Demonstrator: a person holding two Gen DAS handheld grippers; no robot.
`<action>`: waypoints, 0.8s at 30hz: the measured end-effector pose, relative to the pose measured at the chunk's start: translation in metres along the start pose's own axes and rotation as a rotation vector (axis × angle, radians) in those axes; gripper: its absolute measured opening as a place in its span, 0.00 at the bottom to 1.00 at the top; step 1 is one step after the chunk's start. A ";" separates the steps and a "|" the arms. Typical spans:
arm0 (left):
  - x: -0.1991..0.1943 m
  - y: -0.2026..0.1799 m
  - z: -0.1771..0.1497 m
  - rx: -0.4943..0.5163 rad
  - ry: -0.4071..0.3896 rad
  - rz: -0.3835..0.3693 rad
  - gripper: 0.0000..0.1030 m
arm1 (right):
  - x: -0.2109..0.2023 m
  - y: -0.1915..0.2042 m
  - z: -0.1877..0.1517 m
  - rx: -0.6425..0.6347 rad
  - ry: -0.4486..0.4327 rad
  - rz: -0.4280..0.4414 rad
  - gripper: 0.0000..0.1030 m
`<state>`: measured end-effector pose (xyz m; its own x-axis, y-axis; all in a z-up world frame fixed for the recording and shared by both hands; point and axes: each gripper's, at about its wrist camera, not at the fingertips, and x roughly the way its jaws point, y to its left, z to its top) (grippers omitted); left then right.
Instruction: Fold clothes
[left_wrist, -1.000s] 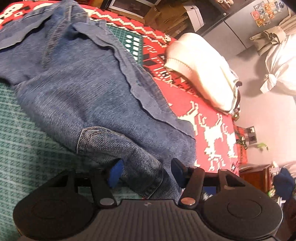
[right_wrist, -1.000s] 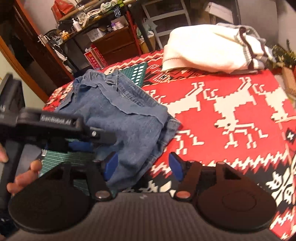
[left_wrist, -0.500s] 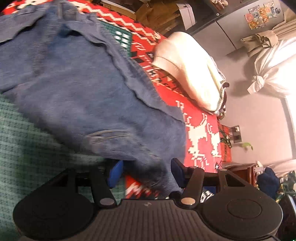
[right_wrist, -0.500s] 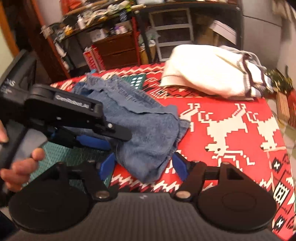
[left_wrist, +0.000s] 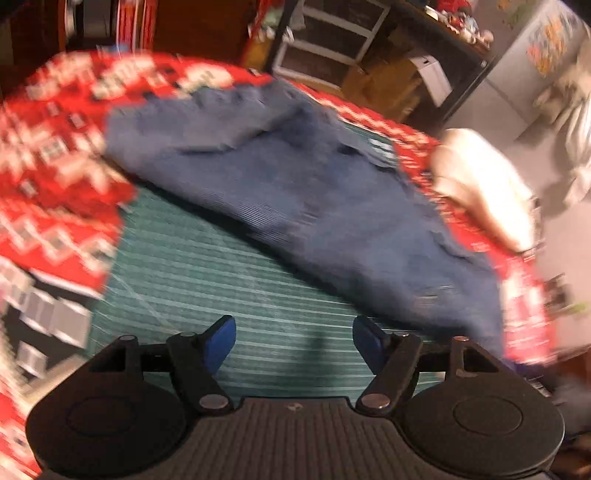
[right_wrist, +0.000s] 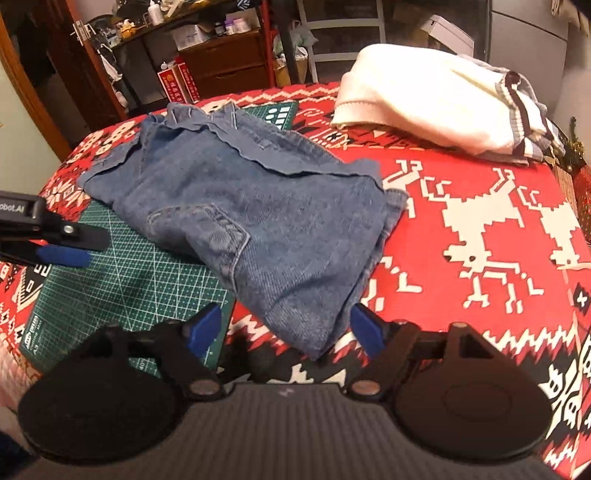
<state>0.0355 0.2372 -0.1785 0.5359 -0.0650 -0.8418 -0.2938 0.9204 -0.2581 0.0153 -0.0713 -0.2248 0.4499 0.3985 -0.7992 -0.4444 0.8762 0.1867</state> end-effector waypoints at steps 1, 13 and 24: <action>0.000 0.002 -0.001 0.029 -0.009 0.030 0.71 | 0.002 0.002 -0.001 -0.013 0.003 -0.010 0.85; 0.028 0.010 -0.016 0.204 -0.018 0.128 0.99 | 0.022 0.012 -0.007 -0.117 0.035 -0.108 1.00; 0.027 0.008 -0.044 0.309 -0.166 0.127 1.00 | 0.020 0.011 -0.015 -0.137 -0.015 -0.105 1.00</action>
<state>0.0134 0.2261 -0.2243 0.6395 0.0971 -0.7626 -0.1266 0.9917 0.0201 0.0079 -0.0575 -0.2473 0.5108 0.3113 -0.8013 -0.4951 0.8686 0.0218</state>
